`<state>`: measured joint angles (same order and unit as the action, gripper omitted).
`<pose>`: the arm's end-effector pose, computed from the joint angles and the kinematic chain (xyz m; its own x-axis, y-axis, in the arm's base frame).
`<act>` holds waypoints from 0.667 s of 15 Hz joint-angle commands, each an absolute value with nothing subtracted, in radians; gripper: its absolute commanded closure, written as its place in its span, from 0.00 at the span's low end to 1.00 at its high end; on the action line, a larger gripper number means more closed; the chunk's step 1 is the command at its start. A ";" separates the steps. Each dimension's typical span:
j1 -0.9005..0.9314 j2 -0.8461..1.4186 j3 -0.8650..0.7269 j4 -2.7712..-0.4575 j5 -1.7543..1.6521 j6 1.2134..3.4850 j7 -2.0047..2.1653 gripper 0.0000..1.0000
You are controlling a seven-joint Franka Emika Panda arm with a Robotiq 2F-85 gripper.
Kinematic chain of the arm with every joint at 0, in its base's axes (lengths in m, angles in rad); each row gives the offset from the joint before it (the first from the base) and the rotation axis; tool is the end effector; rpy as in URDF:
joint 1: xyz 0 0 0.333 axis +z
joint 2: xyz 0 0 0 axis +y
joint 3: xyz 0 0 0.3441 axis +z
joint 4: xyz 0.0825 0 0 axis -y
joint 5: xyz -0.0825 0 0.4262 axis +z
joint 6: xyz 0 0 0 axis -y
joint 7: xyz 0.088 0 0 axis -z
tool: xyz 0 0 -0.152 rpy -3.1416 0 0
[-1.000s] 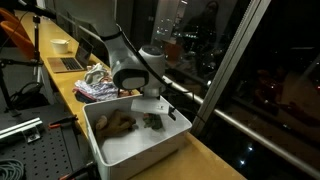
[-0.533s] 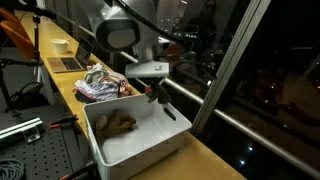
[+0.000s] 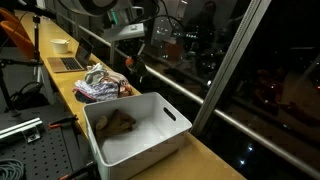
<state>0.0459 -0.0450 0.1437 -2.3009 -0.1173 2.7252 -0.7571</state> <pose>0.5852 0.1148 0.3785 0.4406 0.8599 0.2578 0.7736 -0.5093 0.3770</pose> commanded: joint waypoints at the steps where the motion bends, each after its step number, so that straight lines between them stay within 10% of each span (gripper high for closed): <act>1: 0.086 0.018 0.132 -2.271 -0.143 2.711 -0.732 0.98; 3: 0.092 0.033 0.132 -2.273 -0.134 2.693 -0.748 0.98; 4: 0.092 0.039 0.134 -2.272 -0.136 2.683 -0.752 0.70; 10: 0.073 0.033 0.116 -2.265 -0.146 2.577 -0.756 0.34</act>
